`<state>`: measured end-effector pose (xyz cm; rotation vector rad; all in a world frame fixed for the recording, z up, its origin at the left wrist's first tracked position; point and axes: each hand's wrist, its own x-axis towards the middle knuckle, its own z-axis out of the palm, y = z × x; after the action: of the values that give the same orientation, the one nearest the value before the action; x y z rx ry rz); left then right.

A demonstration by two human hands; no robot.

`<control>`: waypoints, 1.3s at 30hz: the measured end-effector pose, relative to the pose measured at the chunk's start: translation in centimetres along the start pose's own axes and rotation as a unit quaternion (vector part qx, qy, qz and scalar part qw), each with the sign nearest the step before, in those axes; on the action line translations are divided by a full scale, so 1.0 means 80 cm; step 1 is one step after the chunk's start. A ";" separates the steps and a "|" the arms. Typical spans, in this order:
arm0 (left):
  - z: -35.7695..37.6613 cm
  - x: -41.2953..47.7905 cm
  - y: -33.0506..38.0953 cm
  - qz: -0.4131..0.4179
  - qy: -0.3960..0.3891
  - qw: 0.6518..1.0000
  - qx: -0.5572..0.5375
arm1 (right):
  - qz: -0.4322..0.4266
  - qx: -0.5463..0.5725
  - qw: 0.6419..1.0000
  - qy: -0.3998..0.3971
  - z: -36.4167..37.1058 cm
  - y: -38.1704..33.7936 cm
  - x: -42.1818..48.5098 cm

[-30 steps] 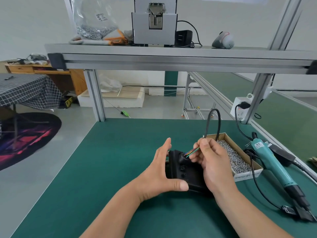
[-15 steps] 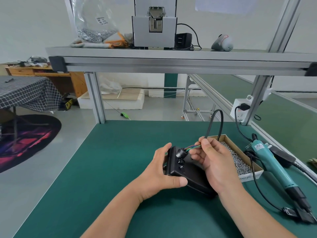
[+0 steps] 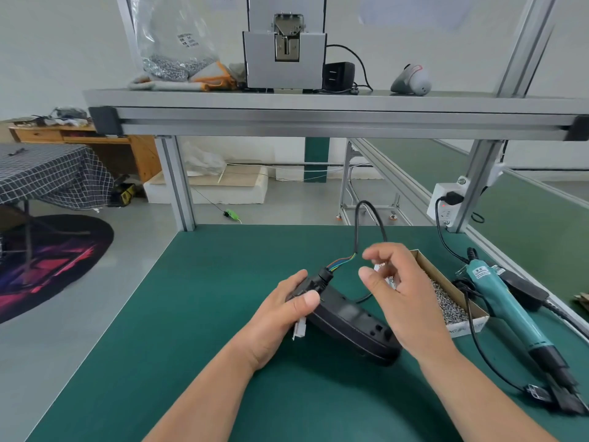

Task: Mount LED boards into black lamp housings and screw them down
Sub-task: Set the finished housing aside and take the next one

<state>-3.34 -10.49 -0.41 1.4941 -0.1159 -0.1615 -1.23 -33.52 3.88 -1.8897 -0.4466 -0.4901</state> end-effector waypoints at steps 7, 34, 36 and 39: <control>0.004 0.000 0.009 -0.011 0.010 0.995 -0.095 | -0.147 -0.122 0.976 -0.100 0.014 0.001 -0.004; 0.010 0.003 0.011 -0.020 -0.002 0.994 -0.107 | -0.014 -0.032 0.994 -0.103 0.034 0.020 0.001; 0.011 0.004 0.012 -0.019 -0.004 0.994 -0.109 | -0.022 -0.031 0.994 -0.102 0.034 0.019 0.001; 0.011 0.004 0.012 -0.018 -0.010 0.994 -0.111 | -0.031 -0.035 0.993 -0.108 0.033 0.019 0.002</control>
<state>-3.16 -11.33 0.59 1.2739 -0.0836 -0.2112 0.02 -31.53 1.91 -2.0110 -0.6383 -0.3474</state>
